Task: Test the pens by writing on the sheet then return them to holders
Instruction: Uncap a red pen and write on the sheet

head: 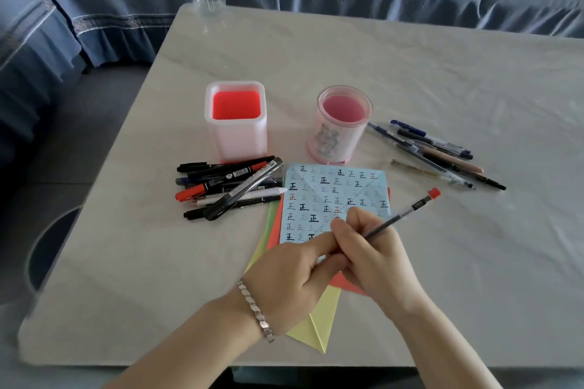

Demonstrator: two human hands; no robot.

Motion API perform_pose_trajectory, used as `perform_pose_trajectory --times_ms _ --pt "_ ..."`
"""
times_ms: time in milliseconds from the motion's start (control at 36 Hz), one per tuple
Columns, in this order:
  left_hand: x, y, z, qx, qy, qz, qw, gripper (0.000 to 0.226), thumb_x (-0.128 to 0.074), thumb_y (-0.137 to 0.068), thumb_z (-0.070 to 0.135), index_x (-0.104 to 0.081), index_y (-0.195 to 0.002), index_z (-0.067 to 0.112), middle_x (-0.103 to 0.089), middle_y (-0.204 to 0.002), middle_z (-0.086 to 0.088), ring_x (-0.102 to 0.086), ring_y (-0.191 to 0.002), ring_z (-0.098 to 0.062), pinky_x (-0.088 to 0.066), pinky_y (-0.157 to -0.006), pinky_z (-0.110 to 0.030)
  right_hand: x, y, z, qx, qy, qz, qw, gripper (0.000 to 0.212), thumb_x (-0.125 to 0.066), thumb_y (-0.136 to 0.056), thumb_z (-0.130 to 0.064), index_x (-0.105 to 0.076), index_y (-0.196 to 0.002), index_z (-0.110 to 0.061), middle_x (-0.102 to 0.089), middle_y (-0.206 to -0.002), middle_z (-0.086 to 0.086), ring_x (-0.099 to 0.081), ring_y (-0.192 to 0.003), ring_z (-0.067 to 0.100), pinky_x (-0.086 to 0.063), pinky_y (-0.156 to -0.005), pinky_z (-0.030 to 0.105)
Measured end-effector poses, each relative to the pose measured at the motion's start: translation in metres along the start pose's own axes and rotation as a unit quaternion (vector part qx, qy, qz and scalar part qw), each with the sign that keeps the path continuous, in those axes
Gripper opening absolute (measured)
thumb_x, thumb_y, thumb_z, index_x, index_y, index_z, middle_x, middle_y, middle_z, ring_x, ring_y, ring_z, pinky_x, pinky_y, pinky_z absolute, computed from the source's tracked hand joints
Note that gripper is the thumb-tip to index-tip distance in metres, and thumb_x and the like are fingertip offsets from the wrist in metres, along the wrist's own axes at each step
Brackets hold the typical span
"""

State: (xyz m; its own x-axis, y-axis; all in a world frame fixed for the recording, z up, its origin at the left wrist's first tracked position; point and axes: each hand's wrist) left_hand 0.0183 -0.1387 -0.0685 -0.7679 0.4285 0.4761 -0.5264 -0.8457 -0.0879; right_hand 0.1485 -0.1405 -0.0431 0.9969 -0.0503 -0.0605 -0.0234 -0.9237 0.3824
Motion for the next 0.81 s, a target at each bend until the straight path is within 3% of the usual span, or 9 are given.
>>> perform_pose_trajectory --times_ms 83,167,222,278,333,389,500,667,806 --pt "0.004 0.001 0.001 0.006 0.016 -0.027 0.999 0.024 -0.039 -0.087 0.047 -0.055 -0.094 0.030 -0.053 -0.056 -0.002 -0.035 -0.044 -0.013 -0.034 -0.046 -0.026 0.004 0.003 -0.004 0.037 0.027 -0.019 0.999 0.042 -0.046 -0.091 -0.001 -0.026 -0.056 -0.013 -0.031 -0.037 -0.009 -0.025 -0.033 0.005 -0.023 -0.034 0.012" --pt "0.010 0.004 -0.002 -0.009 -0.057 -0.015 0.998 0.025 -0.033 -0.092 0.046 -0.049 -0.093 0.026 -0.043 -0.051 0.007 -0.039 -0.043 -0.008 -0.026 -0.044 -0.015 0.004 0.004 -0.004 0.091 0.019 0.023 0.995 0.044 -0.049 -0.090 0.000 -0.029 -0.054 -0.014 -0.030 -0.035 -0.006 -0.023 -0.031 0.008 -0.019 -0.035 0.014" --pt "0.016 0.005 -0.013 -0.001 -0.136 0.018 0.991 0.029 -0.023 -0.095 0.046 -0.043 -0.099 0.026 -0.046 -0.058 0.011 -0.043 -0.049 -0.002 -0.028 -0.047 -0.013 0.008 0.002 0.000 0.107 -0.023 0.077 0.991 0.045 -0.050 -0.090 -0.001 -0.030 -0.052 -0.016 -0.027 -0.035 -0.006 -0.022 -0.030 0.009 -0.016 -0.036 0.015" --pt "0.025 0.006 -0.031 0.029 -0.219 0.063 0.973 0.035 -0.021 -0.096 0.041 -0.048 -0.098 0.018 -0.055 -0.071 0.007 -0.047 -0.060 -0.002 -0.038 -0.056 -0.018 0.015 0.000 0.004 0.104 -0.037 0.121 0.987 0.043 -0.051 -0.090 -0.003 -0.030 -0.054 -0.014 -0.026 -0.037 -0.006 -0.021 -0.032 0.010 -0.015 -0.036 0.015" --pt "0.030 0.010 -0.056 0.003 -0.327 0.119 0.938 0.017 -0.032 -0.088 0.024 -0.048 -0.088 0.016 -0.060 -0.070 0.002 -0.049 -0.071 -0.017 -0.048 -0.057 -0.032 0.020 -0.001 0.009 0.101 -0.015 0.146 0.984 0.041 -0.052 -0.090 -0.004 -0.029 -0.056 -0.011 -0.027 -0.036 -0.006 -0.022 -0.033 0.010 -0.018 -0.036 0.015" --pt "0.033 0.016 -0.077 -0.006 -0.391 0.157 0.907 0.007 -0.038 -0.081 0.018 -0.043 -0.086 0.019 -0.062 -0.069 0.005 -0.044 -0.080 -0.019 -0.045 -0.065 -0.034 0.024 0.000 0.016 0.097 -0.001 0.161 0.982 0.041 -0.053 -0.090 -0.005 -0.031 -0.056 -0.010 -0.030 -0.036 -0.006 -0.024 -0.033 0.011 -0.020 -0.036 0.016" --pt "0.035 0.030 -0.091 -0.021 -0.425 0.187 0.885 0.012 -0.043 -0.082 0.023 -0.049 -0.092 0.019 -0.067 -0.085 0.003 -0.045 -0.093 -0.020 -0.033 -0.080 -0.034 0.029 0.003 0.028 0.085 0.010 0.168 0.982 0.042 -0.055 -0.089 -0.007 -0.035 -0.053 -0.014 -0.032 -0.037 -0.002 -0.025 -0.034 0.012 -0.021 -0.036 0.016" --pt "0.015 0.037 -0.069 -0.060 -0.377 0.098 0.919 0.026 -0.036 -0.089 0.023 -0.048 -0.110 0.013 -0.063 -0.113 -0.010 -0.046 -0.107 -0.021 -0.032 -0.095 -0.035 0.028 0.006 0.031 0.087 0.019 0.181 0.979 0.039 -0.055 -0.089 -0.009 -0.036 -0.055 -0.011 -0.033 -0.037 -0.001 -0.024 -0.034 0.012 -0.020 -0.037 0.018" --pt "-0.008 0.050 -0.068 0.018 -0.381 0.015 0.924 0.054 -0.028 -0.092 0.046 -0.039 -0.131 0.010 -0.049 -0.136 -0.010 -0.033 -0.129 -0.017 -0.022 -0.106 -0.034 0.030 0.008 0.033 0.093 0.026 0.179 0.979 0.039 -0.055 -0.089 -0.008 -0.036 -0.055 -0.010 -0.034 -0.036 -0.001 -0.024 -0.033 0.012 -0.021 -0.037 0.019"
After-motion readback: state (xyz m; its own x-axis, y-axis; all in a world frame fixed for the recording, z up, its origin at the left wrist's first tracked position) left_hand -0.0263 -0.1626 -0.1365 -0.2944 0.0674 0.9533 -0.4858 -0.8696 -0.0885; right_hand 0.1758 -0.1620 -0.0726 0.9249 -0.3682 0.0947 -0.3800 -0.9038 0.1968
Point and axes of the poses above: each hand's wrist, its own y-axis away from the middle knuckle, its own x-axis out of the back of the hand, z = x × y
